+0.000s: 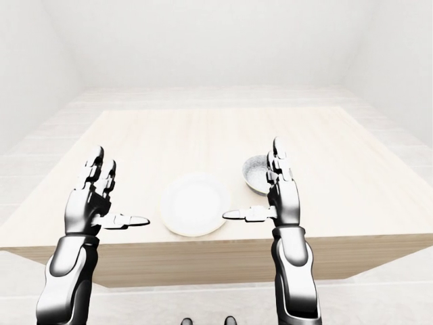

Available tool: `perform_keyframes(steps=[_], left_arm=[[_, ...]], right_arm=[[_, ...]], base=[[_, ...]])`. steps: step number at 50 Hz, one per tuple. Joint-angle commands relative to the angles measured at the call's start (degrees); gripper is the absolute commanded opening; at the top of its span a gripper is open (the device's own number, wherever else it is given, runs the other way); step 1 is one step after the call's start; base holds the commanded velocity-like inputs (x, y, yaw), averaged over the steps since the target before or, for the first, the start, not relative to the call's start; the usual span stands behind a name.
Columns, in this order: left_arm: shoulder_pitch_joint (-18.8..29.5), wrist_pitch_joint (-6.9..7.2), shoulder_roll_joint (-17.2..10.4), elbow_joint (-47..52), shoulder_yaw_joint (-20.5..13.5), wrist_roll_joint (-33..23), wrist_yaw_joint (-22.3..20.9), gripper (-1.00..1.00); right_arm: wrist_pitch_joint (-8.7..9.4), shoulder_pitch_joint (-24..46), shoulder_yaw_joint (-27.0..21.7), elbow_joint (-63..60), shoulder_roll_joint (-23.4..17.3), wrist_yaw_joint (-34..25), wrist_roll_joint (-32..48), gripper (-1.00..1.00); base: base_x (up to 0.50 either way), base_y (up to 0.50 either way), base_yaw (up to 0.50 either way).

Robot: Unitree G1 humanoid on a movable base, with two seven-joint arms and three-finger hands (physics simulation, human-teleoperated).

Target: Put the bowl on the plate.

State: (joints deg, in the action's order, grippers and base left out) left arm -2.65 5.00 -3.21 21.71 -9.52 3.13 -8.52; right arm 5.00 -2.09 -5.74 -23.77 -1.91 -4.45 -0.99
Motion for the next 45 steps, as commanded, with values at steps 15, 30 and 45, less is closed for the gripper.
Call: perform_keyframes(steps=[15, 30, 45], left_arm=[[0.93, 0.00, -0.19, -1.32, 0.07, 0.05, 0.04, 1.00], [0.04, 0.00, -0.33, -0.48, 0.38, -0.87, -0.33, 1.00], [1.79, 0.00, -0.07, -2.91, 1.34, -2.16, 0.09, 1.00]], right_arm=[[0.00, 1.10, -0.64, 0.85, -0.29, 0.57, -0.28, 1.00], [0.00, 7.27, -2.79, 6.91, -4.08, 3.65, 6.48, 1.00], [0.00, 12.02, -1.81, 12.60, -6.89, 12.40, 26.02, 1.00]], base=[[0.00, 0.00, 0.00], [0.00, 0.00, 0.00], [0.00, 0.00, 0.00]])
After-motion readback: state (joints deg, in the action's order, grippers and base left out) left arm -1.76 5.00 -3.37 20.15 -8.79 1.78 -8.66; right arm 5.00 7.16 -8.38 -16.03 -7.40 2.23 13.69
